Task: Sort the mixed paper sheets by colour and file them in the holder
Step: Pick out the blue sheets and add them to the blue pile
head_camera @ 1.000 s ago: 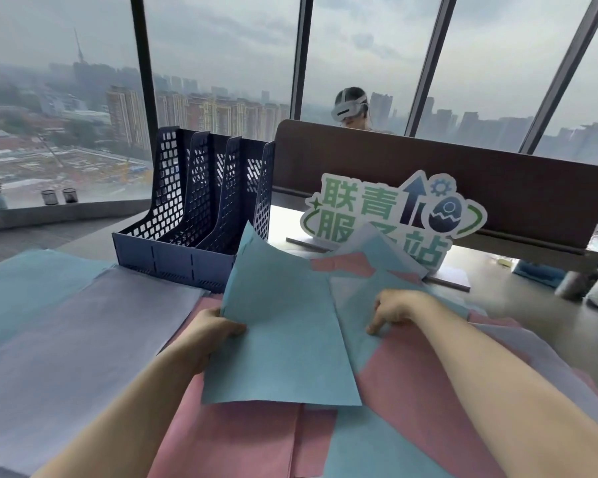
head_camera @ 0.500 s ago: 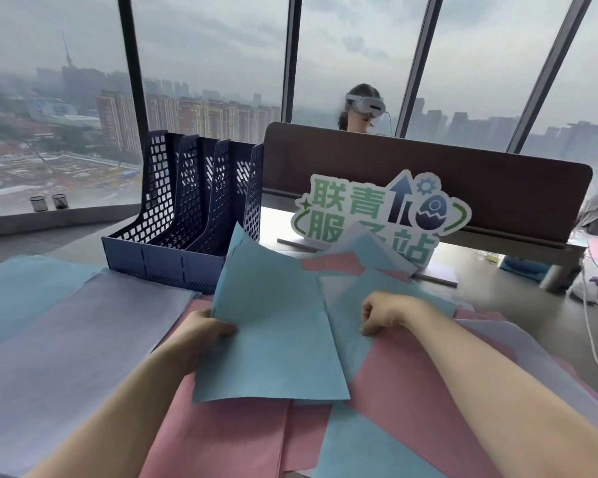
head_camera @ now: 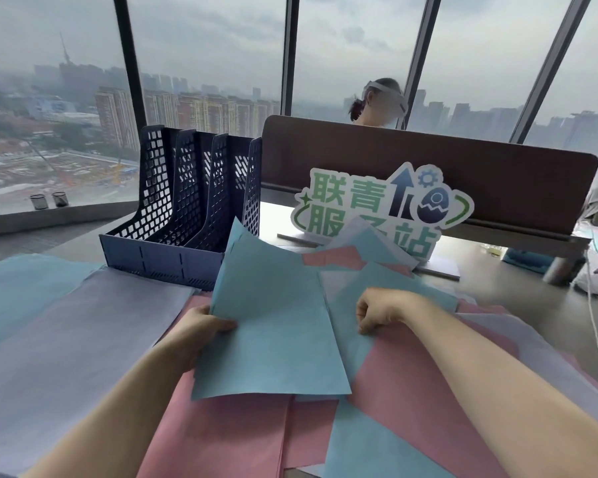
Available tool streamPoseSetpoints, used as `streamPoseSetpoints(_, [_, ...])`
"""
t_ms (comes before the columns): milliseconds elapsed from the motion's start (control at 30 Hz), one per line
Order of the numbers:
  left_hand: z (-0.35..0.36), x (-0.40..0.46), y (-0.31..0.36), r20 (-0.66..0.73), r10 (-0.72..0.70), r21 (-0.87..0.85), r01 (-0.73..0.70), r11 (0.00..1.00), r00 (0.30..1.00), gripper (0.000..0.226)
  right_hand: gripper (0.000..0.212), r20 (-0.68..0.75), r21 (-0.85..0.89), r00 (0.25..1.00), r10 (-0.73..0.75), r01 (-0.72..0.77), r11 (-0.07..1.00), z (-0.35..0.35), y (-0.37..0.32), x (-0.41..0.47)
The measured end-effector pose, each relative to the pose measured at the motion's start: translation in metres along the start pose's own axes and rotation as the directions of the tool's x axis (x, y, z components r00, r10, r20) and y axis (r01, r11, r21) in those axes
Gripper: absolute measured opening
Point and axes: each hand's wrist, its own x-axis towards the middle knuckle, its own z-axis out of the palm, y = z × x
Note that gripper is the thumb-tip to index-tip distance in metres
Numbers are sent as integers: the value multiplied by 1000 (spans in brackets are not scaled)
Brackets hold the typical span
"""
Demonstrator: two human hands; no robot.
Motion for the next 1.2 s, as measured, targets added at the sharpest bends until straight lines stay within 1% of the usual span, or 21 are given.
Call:
streamPoseSetpoints(100, [0, 0, 0, 7, 3, 3, -3, 1000, 1000, 28, 21, -52, -9, 999, -12, 12, 1000, 2, 0, -5])
streamPoseSetpoints(300, [-1, -3, 0, 13, 10, 18, -10, 1000, 1000, 28, 17, -70, 30, 998, 1, 1, 1000, 6, 3, -7])
streamPoseSetpoints(400, [-1, -3, 0, 15, 3, 22, -4, 1000, 1000, 28, 11, -94, -14, 995, -23, 22, 1000, 8, 3, -8])
streamPoseSetpoints(467, [-1, -3, 1, 12, 7, 12, -7, 1000, 1000, 24, 14, -118, -18, 992, -40, 39, 999, 8, 4, -8])
streamPoseSetpoints(533, [1, -5, 2, 11, 11, -3, -10, 1000, 1000, 19, 22, -204, 42, 978, -41, 51, 998, 4, 7, -6])
streamPoseSetpoints(600, [0, -6, 1, 14, 7, -23, -7, 1000, 1000, 16, 24, -354, 125, 935, 16, 31, 992, -2, 12, -2])
streamPoseSetpoints(667, [-1, -7, 0, 20, 18, -56, -16, 998, 1000, 18, 17, -510, 189, 855, 94, 5, 982, -9, 17, 3])
streamPoseSetpoints(700, [-3, -6, 1, 20, 30, -69, -29, 997, 999, 19, 12, -568, 200, 813, 125, -11, 980, -13, 19, 6])
streamPoseSetpoints(733, [-4, -6, 1, 18, 45, -74, -44, 996, 999, 20, 13, -611, 194, 778, 144, -29, 981, -16, 20, 10])
streamPoseSetpoints(767, [-5, -6, 1, 13, 62, -75, -61, 995, 998, 22, 22, -634, 178, 758, 155, -52, 983, -18, 20, 15])
streamPoseSetpoints(800, [-6, -5, 1, 8, 80, -76, -79, 994, 997, 24, 34, -636, 162, 755, 160, -73, 984, -19, 18, 19])
streamPoseSetpoints(867, [-6, -3, 2, 4, 102, -78, -101, 992, 995, 26, 53, -593, 149, 788, 166, -95, 984, -18, 11, 26])
streamPoseSetpoints(933, [-6, -1, 2, 5, 103, -74, -102, 992, 995, 28, 63, -521, 123, 843, 134, -81, 989, -12, 2, 31])
streamPoseSetpoints(1000, [-5, 2, 1, 9, 99, -66, -99, 993, 995, 28, 63, -431, 44, 902, 3, 17, 999, -9, -8, 32])
streamPoseSetpoints(1067, [-6, 4, 0, 13, 96, -66, -95, 993, 995, 27, 60, -291, -57, 948, -125, 113, 992, -10, -18, 29])
streamPoseSetpoints(1133, [-7, 5, -1, 14, 82, -64, -81, 995, 997, 26, 54, -155, -133, 976, -153, 133, 982, -15, -26, 24])
streamPoseSetpoints(1200, [-7, 6, -1, 19, 62, -64, -61, 996, 998, 25, 49, -65, -217, 988, -140, 123, 968, -21, -32, 20])
